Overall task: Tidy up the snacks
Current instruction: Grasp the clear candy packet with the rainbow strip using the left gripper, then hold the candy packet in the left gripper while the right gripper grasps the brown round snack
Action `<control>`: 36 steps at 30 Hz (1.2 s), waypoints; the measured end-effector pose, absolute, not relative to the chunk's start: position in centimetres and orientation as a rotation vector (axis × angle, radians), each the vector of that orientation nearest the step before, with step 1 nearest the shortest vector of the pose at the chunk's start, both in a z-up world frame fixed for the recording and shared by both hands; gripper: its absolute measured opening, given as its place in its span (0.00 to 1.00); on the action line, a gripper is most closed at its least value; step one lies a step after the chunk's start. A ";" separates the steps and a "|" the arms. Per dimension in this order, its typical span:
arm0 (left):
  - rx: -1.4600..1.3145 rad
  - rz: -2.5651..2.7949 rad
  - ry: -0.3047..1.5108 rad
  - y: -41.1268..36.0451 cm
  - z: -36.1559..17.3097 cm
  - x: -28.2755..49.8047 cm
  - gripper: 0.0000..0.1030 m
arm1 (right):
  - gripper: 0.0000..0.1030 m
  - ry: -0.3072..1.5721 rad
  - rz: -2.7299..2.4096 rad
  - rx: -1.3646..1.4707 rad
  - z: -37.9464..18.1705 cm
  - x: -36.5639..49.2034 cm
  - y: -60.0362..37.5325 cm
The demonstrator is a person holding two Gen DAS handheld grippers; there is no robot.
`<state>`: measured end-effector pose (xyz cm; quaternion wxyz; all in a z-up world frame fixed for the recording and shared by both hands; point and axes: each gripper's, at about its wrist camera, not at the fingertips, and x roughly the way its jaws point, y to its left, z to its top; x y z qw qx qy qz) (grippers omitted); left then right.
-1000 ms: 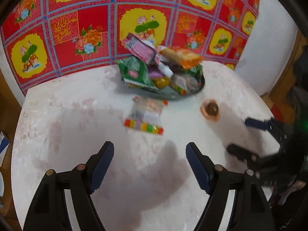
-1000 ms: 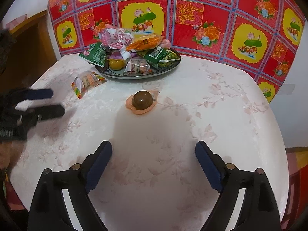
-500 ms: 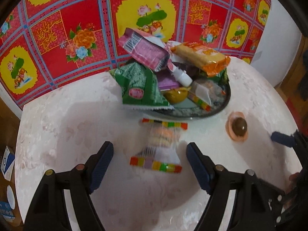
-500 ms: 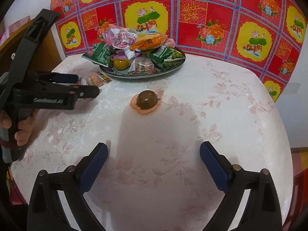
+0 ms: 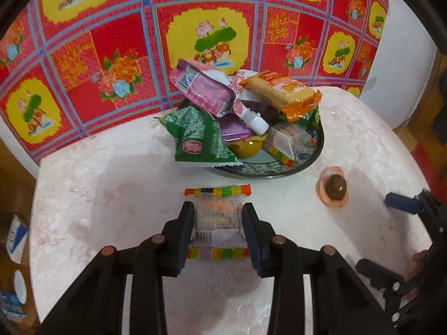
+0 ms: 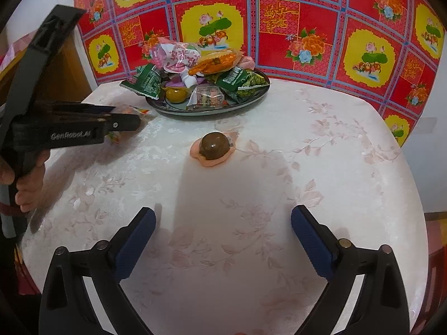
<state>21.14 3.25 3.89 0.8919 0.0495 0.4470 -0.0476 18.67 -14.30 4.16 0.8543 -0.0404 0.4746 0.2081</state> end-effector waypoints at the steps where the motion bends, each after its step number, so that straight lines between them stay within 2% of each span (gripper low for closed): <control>1: 0.115 -0.087 0.928 3.1 3.9 20.8 0.36 | 0.97 0.997 0.440 -0.079 4.2 18.7 -14.3; 19: 0.027 -0.042 0.900 2.9 3.3 13.1 0.36 | 0.97 0.995 0.444 -0.072 4.0 18.6 -14.5; 33: 0.001 -0.050 0.836 3.3 2.4 12.3 0.37 | 0.99 1.012 0.433 -0.157 3.8 18.7 -13.4; 34: 0.001 -0.052 0.835 3.3 2.4 12.3 0.38 | 0.94 1.009 0.432 -0.155 3.9 18.7 -13.4; 36: -0.003 -0.056 0.833 3.4 2.4 12.3 0.37 | 0.47 0.966 0.444 -0.148 4.5 18.3 -13.4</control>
